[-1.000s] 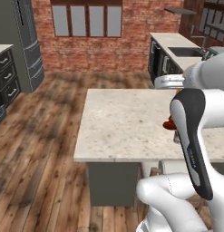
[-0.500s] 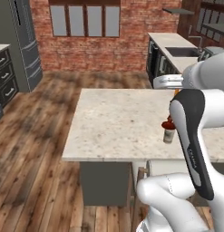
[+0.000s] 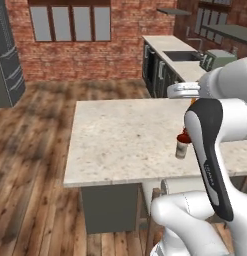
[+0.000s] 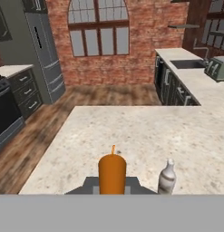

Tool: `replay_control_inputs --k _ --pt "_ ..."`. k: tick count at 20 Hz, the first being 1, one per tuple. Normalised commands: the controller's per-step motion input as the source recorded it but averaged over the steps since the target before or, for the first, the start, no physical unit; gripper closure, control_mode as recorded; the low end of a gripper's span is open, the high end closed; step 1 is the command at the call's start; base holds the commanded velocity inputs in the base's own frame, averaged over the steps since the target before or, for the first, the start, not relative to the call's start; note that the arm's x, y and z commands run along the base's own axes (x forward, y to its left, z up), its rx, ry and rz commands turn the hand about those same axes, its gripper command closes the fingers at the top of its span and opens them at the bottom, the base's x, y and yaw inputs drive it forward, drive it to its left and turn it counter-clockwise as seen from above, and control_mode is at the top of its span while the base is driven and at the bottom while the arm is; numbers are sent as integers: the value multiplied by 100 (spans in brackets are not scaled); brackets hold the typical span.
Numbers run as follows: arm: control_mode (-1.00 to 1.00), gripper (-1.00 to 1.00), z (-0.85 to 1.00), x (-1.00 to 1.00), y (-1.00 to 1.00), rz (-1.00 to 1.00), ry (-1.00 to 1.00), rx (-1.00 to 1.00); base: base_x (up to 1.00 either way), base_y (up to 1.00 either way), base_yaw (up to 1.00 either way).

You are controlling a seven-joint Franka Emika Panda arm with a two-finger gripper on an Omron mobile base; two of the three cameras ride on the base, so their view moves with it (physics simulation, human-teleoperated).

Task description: Get the candle and the liquor from the cabinet and move them to the dining counter.

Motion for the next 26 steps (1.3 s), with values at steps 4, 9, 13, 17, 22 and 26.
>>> replay_control_inputs --k 4,9,13,17,22,26 --pt "100 100 0 0 0 0 0 0 -8 16 -33" --pt "100 100 0 0 0 0 0 0 -31 47 -8" --pt "100 100 0 0 0 0 0 0 -30 27 -6" --pt "100 100 0 0 0 0 0 0 -31 -22 -17" --pt "100 100 0 0 0 0 0 0 -1 -91 -3" --pt "100 100 0 0 0 0 0 0 12 -100 0"
